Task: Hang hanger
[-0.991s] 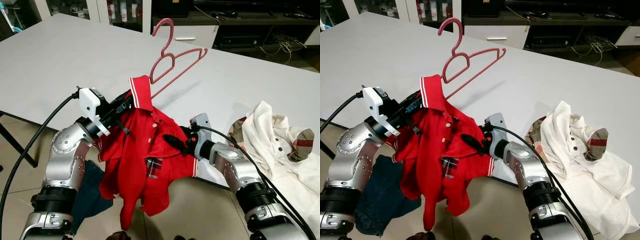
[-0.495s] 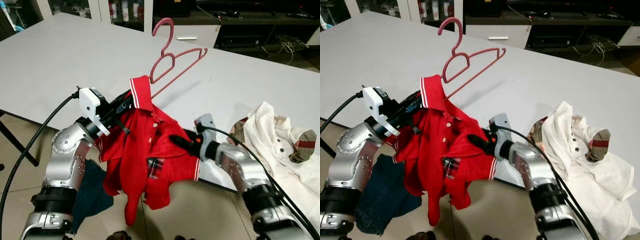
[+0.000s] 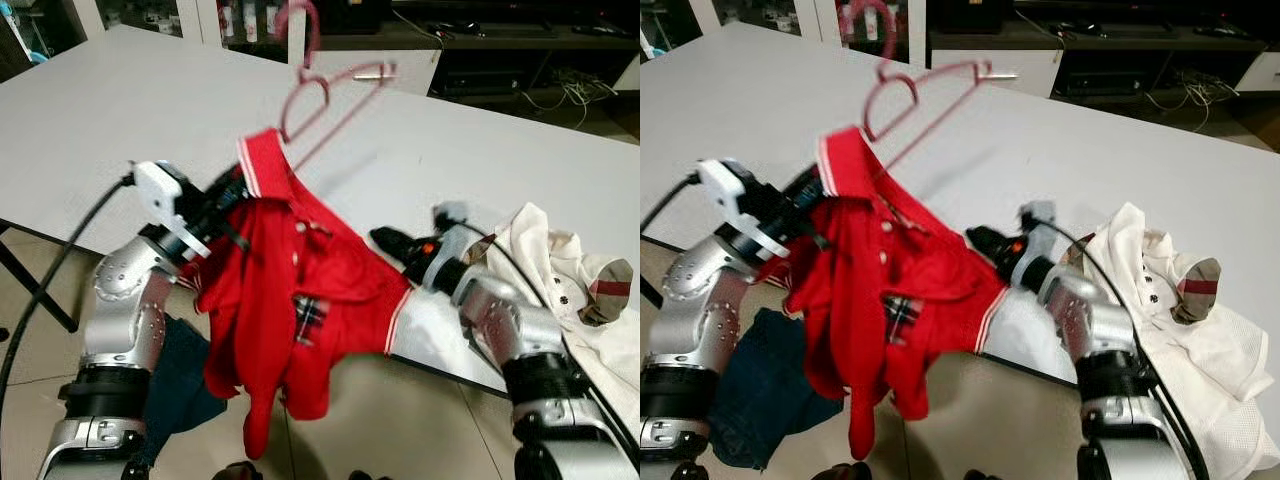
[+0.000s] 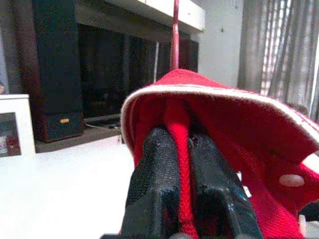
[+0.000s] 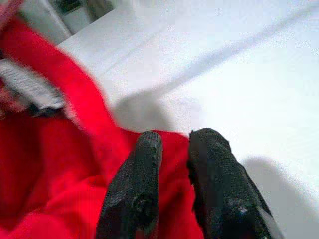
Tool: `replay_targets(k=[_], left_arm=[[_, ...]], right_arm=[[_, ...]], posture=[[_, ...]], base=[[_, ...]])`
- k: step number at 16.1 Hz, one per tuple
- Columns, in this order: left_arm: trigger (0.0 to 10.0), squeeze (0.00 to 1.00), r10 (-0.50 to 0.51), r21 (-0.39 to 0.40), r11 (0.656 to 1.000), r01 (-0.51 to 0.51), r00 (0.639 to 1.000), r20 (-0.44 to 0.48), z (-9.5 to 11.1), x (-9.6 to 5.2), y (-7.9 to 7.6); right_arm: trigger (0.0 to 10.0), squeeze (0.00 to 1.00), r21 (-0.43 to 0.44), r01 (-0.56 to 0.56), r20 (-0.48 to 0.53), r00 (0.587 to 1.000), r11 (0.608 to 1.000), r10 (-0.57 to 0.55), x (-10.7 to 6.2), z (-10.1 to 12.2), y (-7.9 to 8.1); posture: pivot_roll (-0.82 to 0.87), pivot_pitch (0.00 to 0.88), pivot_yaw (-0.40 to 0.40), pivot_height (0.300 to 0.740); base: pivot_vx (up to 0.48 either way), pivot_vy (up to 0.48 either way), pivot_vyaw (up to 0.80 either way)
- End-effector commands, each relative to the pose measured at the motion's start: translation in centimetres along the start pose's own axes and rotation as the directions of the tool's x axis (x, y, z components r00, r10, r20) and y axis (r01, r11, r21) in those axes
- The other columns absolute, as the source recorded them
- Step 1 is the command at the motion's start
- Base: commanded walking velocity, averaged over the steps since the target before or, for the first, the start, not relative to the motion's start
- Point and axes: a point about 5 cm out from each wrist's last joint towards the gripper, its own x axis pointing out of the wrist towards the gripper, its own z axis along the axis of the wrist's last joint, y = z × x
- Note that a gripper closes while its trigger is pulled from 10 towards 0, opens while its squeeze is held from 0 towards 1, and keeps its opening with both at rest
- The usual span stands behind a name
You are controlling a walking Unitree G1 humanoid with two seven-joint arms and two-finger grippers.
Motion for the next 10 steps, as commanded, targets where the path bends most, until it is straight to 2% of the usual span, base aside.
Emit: replay_targets(k=[1, 3, 6, 10], left_arm=[[0.0, 0.00, 0.011, 0.022, 1.000, -0.012, 0.998, 0.064, 1.4, 0.3, 0.4], [0.0, 0.00, 0.014, 0.024, 1.000, -0.015, 0.998, 0.054, 1.3, -0.1, 0.6], [0.0, 0.00, -0.023, -0.003, 1.000, 0.024, 0.998, 0.063, 1.6, -0.5, 0.2], [0.0, 0.00, 0.013, -0.034, 0.999, -0.009, 0.994, 0.113, 2.3, -0.6, 0.9]], right_arm=[[0.0, 0.00, 0.029, 0.050, 0.033, 0.998, 0.998, -0.051, -0.5, 0.7, -0.9], [0.0, 0.00, 0.027, 0.030, 0.034, 0.999, 0.999, -0.031, -0.3, 0.8, -0.5], [0.0, 0.00, 0.014, 0.117, 0.101, 0.988, 0.993, -0.118, -0.3, 2.4, -1.3], [0.0, 0.00, 0.049, 0.166, 0.266, 0.948, 0.985, -0.173, -0.2, 6.1, -1.5]], posture=[[0.09, 0.121, -0.065, 0.740], [0.09, 0.122, -0.066, 0.740], [0.09, 0.121, -0.069, 0.740], [0.09, 0.113, -0.077, 0.740]], base=[[0.000, 0.000, 0.00], [0.000, 0.000, 0.00], [0.000, 0.000, 0.00], [0.000, 0.000, 0.00]])
